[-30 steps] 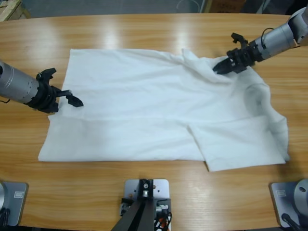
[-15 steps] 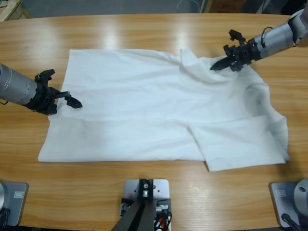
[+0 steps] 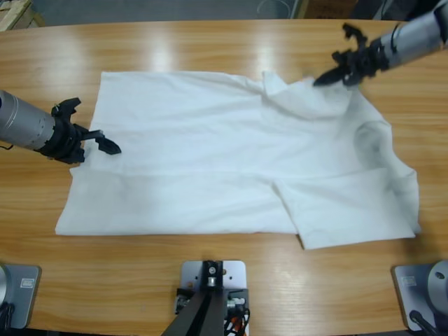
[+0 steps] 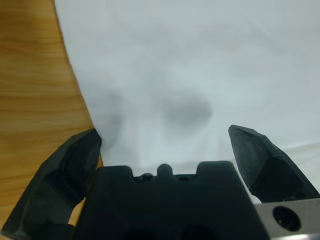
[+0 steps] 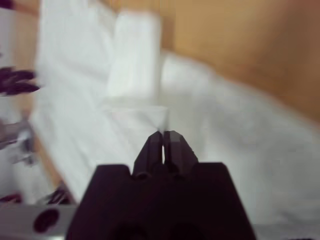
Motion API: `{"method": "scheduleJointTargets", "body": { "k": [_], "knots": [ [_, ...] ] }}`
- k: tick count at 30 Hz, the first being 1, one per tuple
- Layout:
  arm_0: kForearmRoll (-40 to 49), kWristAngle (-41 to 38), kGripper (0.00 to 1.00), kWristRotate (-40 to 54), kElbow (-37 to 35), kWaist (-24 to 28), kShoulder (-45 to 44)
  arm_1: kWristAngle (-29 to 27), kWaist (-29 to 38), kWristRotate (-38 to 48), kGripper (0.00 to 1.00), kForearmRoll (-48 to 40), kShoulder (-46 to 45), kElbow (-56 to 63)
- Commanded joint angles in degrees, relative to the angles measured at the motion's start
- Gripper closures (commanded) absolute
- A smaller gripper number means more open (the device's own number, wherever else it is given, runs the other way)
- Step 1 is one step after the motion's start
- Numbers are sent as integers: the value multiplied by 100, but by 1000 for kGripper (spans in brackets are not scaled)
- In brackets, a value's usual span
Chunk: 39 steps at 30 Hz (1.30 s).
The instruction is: Fold clothes
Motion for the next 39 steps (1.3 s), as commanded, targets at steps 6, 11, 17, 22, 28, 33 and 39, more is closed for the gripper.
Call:
{"method": "scheduleJointTargets", "body": {
  "k": [6, 11, 17, 22, 28, 33, 39],
  "knots": [
    [-72, -129, 0, -116, -113, 21, 62, -1336, -68, 295, 1000, 955, 683, -2630],
    [-98, -129, 15, -146, -428, 248, -28, -1737, -263, 330, 1000, 974, 917, -2755],
    [-448, -157, 138, -269, -546, 946, -3, -1828, -271, 218, 1000, 1101, 1198, -2975],
    [-441, -419, 139, -275, -1047, 1767, 454, -1820, -298, 149, 1000, 1159, 1349, -3085],
    [-270, -1226, 230, 75, -2217, 1987, 1356, -1820, -298, 119, 1000, 1322, 1493, -3335],
    [127, -1220, 230, 534, -2875, 2155, 1892, -1863, -298, 86, 1000, 1352, 1527, -3330],
    [925, -1291, 234, 1520, -3813, 2319, 2600, -1855, -298, 49, 1000, 1368, 1548, -3330]
  ]
}}
